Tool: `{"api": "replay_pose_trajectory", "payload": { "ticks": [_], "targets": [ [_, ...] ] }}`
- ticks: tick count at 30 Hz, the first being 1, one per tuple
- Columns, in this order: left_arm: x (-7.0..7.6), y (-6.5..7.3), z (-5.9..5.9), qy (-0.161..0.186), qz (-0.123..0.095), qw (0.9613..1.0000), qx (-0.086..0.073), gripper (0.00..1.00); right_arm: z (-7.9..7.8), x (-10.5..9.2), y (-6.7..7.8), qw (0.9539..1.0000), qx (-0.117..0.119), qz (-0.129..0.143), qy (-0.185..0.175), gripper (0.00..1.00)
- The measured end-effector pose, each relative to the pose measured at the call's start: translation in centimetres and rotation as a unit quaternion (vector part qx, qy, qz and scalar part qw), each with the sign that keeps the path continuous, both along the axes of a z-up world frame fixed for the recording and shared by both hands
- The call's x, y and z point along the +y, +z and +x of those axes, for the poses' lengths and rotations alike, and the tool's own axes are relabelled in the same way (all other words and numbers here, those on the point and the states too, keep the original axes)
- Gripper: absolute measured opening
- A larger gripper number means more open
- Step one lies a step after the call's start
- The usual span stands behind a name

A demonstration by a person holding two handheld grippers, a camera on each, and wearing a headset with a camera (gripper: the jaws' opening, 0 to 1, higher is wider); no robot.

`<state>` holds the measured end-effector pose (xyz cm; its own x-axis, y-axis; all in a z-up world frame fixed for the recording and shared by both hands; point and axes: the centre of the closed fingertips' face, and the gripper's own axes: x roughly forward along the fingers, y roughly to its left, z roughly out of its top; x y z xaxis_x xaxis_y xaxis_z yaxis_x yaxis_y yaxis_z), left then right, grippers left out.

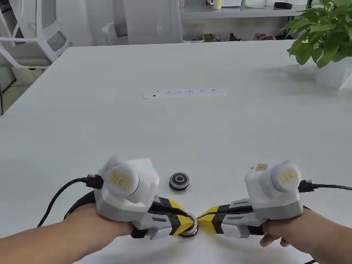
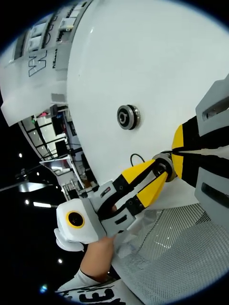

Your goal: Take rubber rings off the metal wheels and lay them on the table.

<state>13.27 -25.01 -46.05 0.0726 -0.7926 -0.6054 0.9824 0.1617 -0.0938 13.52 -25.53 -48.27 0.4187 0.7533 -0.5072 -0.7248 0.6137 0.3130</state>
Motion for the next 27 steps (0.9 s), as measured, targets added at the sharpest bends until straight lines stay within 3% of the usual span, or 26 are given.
{"api": "replay_pose_trajectory", "payload": {
  "ticks": [5,6,13,14,18,19,21,27],
  "targets": [
    [0.35,-0.18,-0.24,-0.014,0.016,0.9998,0.001,0.08,-0.02,0.03,0.0,1.0,0.001,-0.002,0.0,0.0],
    [0.46,-0.15,-0.44,-0.031,0.025,0.9991,-0.017,0.08,-0.02,0.04,0.01,1.0,0.001,-0.002,0.0,0.0],
    [0.53,-0.2,-0.57,-0.047,0.038,0.9974,-0.04,0.09,-0.02,0.09,0.04,1.0,0.001,-0.003,0.001,0.0],
    [0.56,-0.22,-0.6,-0.053,0.041,0.9964,-0.051,0.09,-0.02,0.09,0.04,1.0,0.001,-0.003,0.001,0.0],
    [0.51,-0.27,-0.38,-0.052,0.041,0.9963,-0.055,0.08,-0.01,0.09,0.04,1.0,0.004,0.0,0.0,0.0],
    [0.71,-0.39,-0.54,-0.067,0.044,0.9944,-0.069,0.08,-0.03,0.1,0.05,1.0,0.006,0.001,-0.002,0.0],
    [0.86,-0.45,-0.54,-0.06,0.048,0.9951,-0.061,0.07,-0.08,0.07,0.06,0.9999,0.012,0.006,-0.005,0.0],
    [0.62,-0.46,-0.4,-0.063,0.048,0.9945,-0.069,0.07,-0.25,-0.32,0.32,0.9978,0.041,0.044,-0.029,0.0]
  ]
}}
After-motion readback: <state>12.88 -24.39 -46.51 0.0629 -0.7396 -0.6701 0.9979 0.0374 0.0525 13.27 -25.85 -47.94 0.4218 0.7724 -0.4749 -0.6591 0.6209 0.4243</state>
